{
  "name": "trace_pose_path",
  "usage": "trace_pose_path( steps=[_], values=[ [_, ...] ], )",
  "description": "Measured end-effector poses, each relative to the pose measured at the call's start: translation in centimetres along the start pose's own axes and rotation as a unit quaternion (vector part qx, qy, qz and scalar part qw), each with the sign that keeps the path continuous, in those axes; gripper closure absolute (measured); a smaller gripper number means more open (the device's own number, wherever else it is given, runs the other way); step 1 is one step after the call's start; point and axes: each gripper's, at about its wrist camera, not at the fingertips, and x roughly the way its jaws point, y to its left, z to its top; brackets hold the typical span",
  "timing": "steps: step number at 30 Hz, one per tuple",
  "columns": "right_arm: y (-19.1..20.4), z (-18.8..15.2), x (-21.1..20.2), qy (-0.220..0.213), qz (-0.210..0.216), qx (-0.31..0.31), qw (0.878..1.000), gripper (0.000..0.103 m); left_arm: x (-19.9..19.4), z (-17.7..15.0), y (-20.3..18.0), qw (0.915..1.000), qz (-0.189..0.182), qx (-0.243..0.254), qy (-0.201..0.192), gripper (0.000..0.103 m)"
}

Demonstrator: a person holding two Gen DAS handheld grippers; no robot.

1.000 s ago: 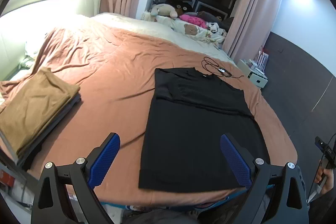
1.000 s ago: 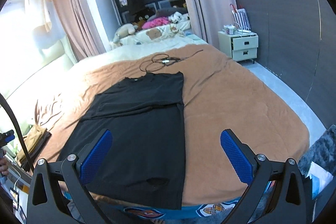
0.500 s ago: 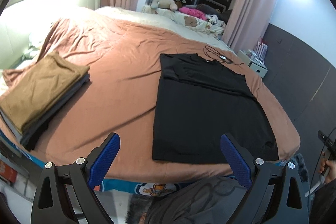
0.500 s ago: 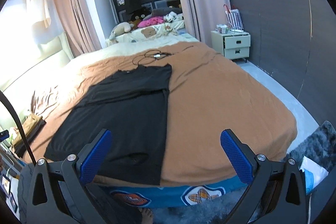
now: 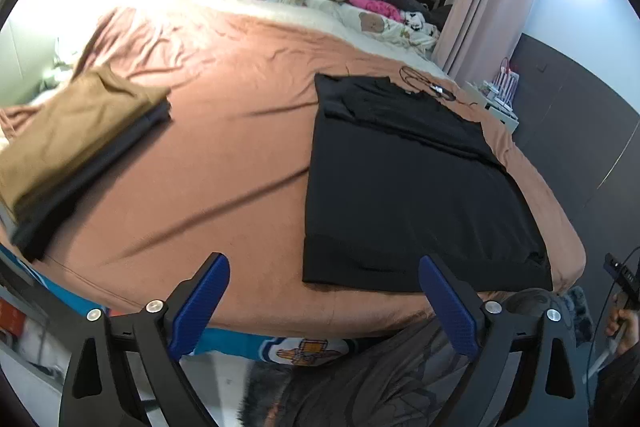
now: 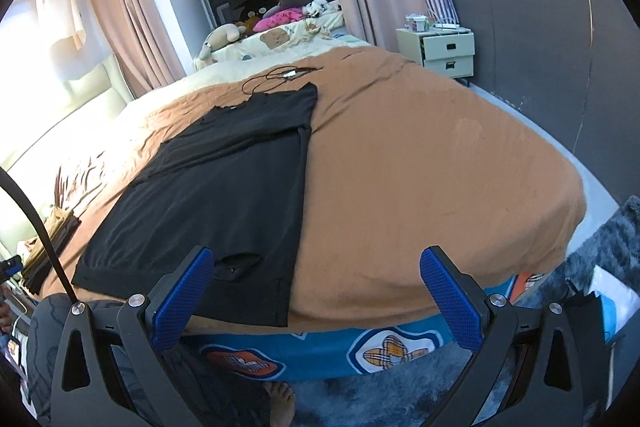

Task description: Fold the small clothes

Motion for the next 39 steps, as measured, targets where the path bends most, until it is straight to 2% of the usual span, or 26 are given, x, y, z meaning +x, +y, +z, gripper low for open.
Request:
trace_pose_path(
  steps=[5,11,17,20,22,24,29,30,32,35,36,39],
  values=[
    [-0.2,-0.4,1.8,0.002,0.004,0.012,1.000,0.000,3.3,-0.5,1.3,0.9990,-0.010,-0.026,0.034,0.026],
    [-0.4,-0.5,5.3,0.043,0.011,0.032,0.998,0.000,7.0,-0.1,3.3,0.9957,-0.017,-0.056,0.072,0.046],
    [-0.9,0.1,7.7,0.063,0.033,0.054,0.996,0.000,10.0,0.0,4.4,0.9887,-0.055,-0.096,0.102,0.046],
    [-1.3,0.3,9.1,0.079,0.039,0.061,0.994,0.009,11.4,-0.3,4.5,0.9859,-0.062,-0.103,0.116,0.047],
    [-1.7,0.5,10.1,0.092,0.049,0.069,0.992,0.020,12.3,-0.5,4.6,0.9856,-0.054,-0.102,0.124,0.047],
    [-2.0,0.6,11.0,0.106,0.061,0.073,0.990,0.023,13.1,-0.5,4.9,0.9843,-0.058,-0.108,0.127,0.047],
    [-2.5,1.9,12.7,0.125,0.066,0.059,0.988,0.023,14.2,0.1,5.7,0.9834,-0.070,-0.118,0.119,0.048],
    [-2.8,2.3,12.9,0.126,0.065,0.059,0.988,0.023,14.4,0.3,5.8,0.9831,-0.073,-0.119,0.118,0.049],
    [-3.3,2.9,13.3,0.125,0.072,0.067,0.987,0.023,15.1,0.6,6.0,0.9823,-0.076,-0.122,0.120,0.059],
    [-4.2,4.0,14.0,0.125,0.101,0.092,0.983,0.027,15.8,0.9,6.1,0.9811,-0.081,-0.128,0.121,0.069],
    [-4.5,4.1,14.3,0.125,0.108,0.103,0.981,0.031,16.0,0.9,6.2,0.9803,-0.086,-0.130,0.121,0.070],
    [-5.7,4.8,14.9,0.128,0.124,0.124,0.976,0.032,16.4,1.1,6.4,0.9774,-0.103,-0.137,0.124,0.072]
  ],
)
